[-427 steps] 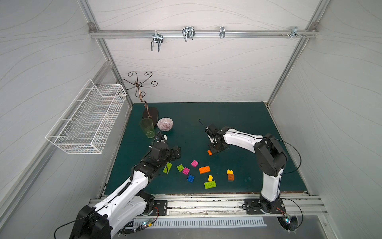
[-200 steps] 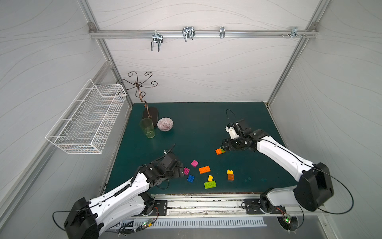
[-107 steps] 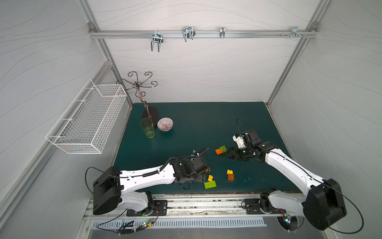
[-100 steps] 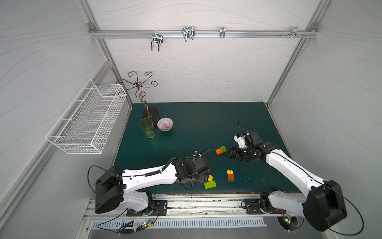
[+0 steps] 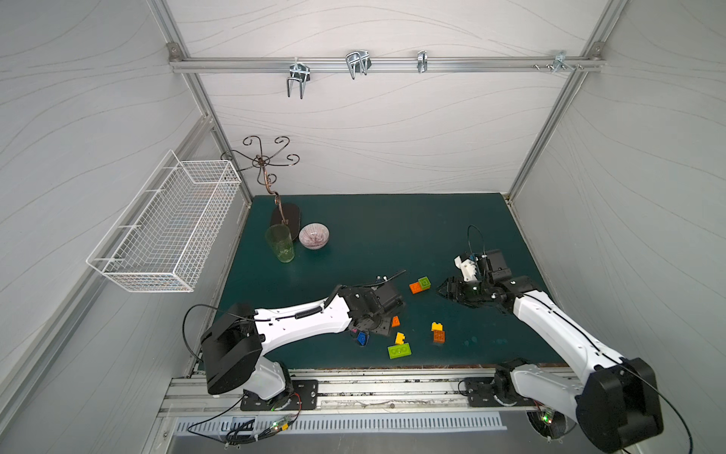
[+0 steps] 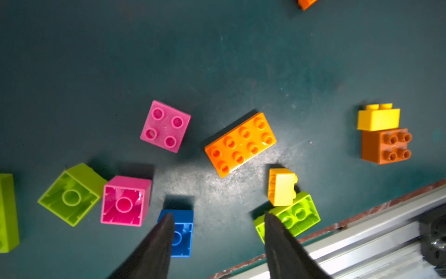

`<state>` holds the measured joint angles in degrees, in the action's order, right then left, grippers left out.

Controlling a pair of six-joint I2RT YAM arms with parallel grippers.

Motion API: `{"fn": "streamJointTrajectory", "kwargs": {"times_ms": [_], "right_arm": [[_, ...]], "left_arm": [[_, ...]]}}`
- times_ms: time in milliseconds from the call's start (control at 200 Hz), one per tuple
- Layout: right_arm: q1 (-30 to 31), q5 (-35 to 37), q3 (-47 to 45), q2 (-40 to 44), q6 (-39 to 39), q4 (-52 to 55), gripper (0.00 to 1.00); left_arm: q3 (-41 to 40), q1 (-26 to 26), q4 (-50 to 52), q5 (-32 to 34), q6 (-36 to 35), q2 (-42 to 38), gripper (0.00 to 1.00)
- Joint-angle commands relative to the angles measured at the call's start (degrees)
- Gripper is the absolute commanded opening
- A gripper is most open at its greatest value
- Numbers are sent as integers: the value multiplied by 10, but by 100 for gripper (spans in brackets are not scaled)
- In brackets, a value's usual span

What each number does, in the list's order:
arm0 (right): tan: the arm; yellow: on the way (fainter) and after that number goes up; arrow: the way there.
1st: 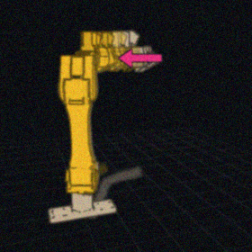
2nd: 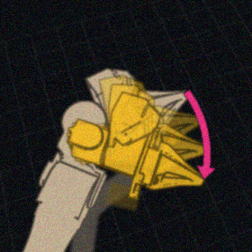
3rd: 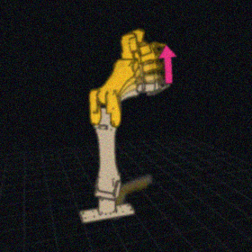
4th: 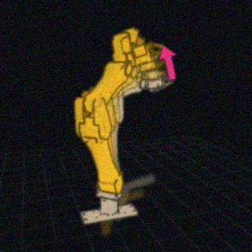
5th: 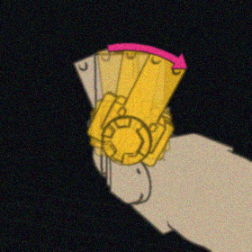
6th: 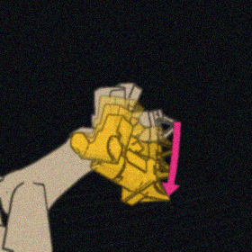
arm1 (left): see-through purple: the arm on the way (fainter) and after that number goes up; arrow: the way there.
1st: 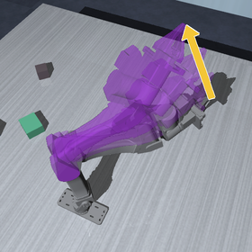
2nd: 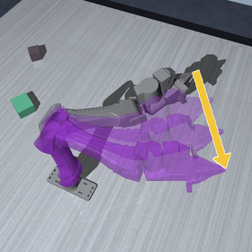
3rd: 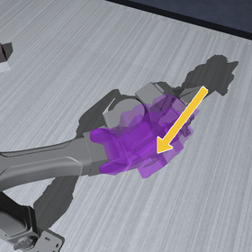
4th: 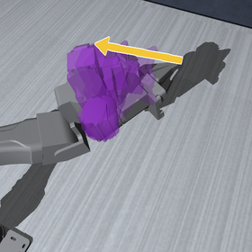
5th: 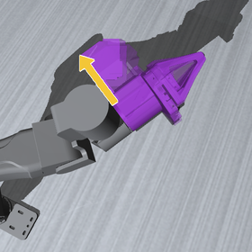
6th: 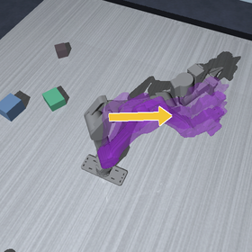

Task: Assemble the letter p with lego
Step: Adjust the lego brick at the center of the board.

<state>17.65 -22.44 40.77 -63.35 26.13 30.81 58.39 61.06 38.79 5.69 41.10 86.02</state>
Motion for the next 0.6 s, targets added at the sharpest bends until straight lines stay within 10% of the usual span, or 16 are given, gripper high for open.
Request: {"fn": "streamJointTrajectory", "kwargs": {"times_ms": [0,595], "right_arm": [[-6,-16,3,6,-1,-6,62],[-15,-38,-6,20,-14,-2,61]], "left_arm": [[39,17,9,-41,-14,25,54],[-24,27,-171,-129,123,109,65]]}}
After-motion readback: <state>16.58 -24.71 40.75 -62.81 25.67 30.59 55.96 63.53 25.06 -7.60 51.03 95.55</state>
